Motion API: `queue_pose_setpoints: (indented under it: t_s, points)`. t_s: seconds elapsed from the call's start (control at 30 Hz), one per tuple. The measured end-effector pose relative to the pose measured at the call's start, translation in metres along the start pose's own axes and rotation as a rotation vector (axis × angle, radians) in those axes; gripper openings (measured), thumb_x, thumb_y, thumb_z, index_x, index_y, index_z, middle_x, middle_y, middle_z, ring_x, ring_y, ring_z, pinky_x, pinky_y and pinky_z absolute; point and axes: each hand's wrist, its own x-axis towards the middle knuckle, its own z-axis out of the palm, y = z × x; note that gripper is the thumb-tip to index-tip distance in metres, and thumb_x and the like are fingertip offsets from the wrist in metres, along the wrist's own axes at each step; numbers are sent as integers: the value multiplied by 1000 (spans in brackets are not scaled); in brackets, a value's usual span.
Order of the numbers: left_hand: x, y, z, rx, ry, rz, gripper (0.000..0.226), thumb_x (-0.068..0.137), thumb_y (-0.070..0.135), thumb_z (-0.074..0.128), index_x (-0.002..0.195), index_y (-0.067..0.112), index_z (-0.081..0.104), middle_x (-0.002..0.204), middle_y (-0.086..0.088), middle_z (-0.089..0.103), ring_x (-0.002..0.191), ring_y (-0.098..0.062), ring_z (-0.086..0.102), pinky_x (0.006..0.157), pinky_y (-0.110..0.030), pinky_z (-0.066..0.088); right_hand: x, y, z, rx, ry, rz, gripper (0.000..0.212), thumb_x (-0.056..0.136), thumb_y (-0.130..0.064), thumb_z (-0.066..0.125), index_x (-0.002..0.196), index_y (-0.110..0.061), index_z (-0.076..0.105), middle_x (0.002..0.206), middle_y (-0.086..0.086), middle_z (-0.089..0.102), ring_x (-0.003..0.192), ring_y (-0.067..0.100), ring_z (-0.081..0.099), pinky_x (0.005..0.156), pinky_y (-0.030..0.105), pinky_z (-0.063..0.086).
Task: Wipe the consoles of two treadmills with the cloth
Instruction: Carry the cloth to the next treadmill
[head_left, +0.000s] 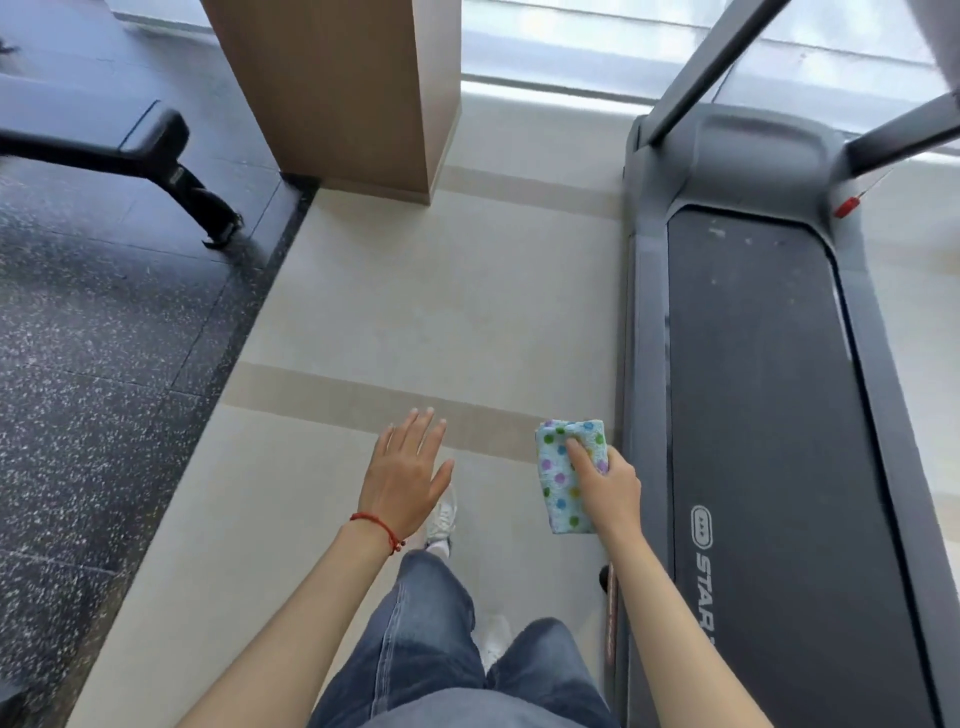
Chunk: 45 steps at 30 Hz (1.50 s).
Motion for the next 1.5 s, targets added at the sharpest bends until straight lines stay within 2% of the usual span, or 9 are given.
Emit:
queue_pose_setpoints:
  t_s: [0.13,0.23,0.4,0.57,0.73,0.93,1.2,1.4,1.5]
  points:
    - [76,-34,-7,-3,-7,45,50,85,36,37,117,5,60,121,-15,61,112,-30,57,90,-42,48,53,-47,24,49,51,8,24,85,-38,61,77,-16,56,74,-1,61,70,17,61,61,30,50]
    - [135,-55,-17,4,29,90,49,84,35,38,117,5,59,120,-16,60,114,-30,51,92,-42,40,88,-85,38,48,72,7,24,85,-38,61,75,-18,55,75,-1,62,72,19,62,67,34,52]
    - [216,-76,-31,5,25,137,50,85,35,38,115,3,61,121,-17,61,112,-33,57,87,-46,49,138,-137,49,94,102,-11,22,86,-37,61,74,-20,54,74,-2,61,70,15,60,63,30,50]
    - [291,-86,-28,-9,22,177,49,86,35,38,116,3,60,123,-17,59,114,-32,55,88,-46,48,196,-172,53,80,139,-18,22,86,-37,61,73,-22,54,75,-1,62,75,21,63,71,36,53]
    - [377,-83,-20,-6,31,199,50,86,35,38,117,4,60,123,-16,59,117,-31,51,89,-46,47,268,-209,43,94,141,-46,23,86,-36,61,72,-20,54,72,-3,61,67,14,60,56,25,47]
    - [490,-61,-21,-5,37,214,50,85,35,38,116,3,61,121,-16,60,115,-32,55,89,-48,48,365,-260,16,104,168,-77,26,85,-38,62,74,-16,55,71,-3,61,64,13,60,55,25,47]
    - [599,-41,-30,-8,93,259,50,86,36,37,119,5,58,123,-16,59,117,-30,48,90,-45,47,452,-324,-17,168,205,-97,27,85,-35,63,80,-9,56,72,-2,61,62,7,58,41,7,41]
    - [688,-23,-34,-23,92,343,51,86,37,38,119,4,58,124,-17,58,116,-32,51,90,-48,47,510,-361,-29,168,263,-103,31,85,-37,63,86,-6,60,74,-1,62,64,7,58,44,9,42]
    - [738,-17,-32,-40,114,419,49,95,41,29,122,7,52,125,-17,57,120,-29,43,91,-47,46,538,-382,-35,189,330,-94,31,84,-37,63,83,-6,59,74,0,62,64,8,58,44,8,42]
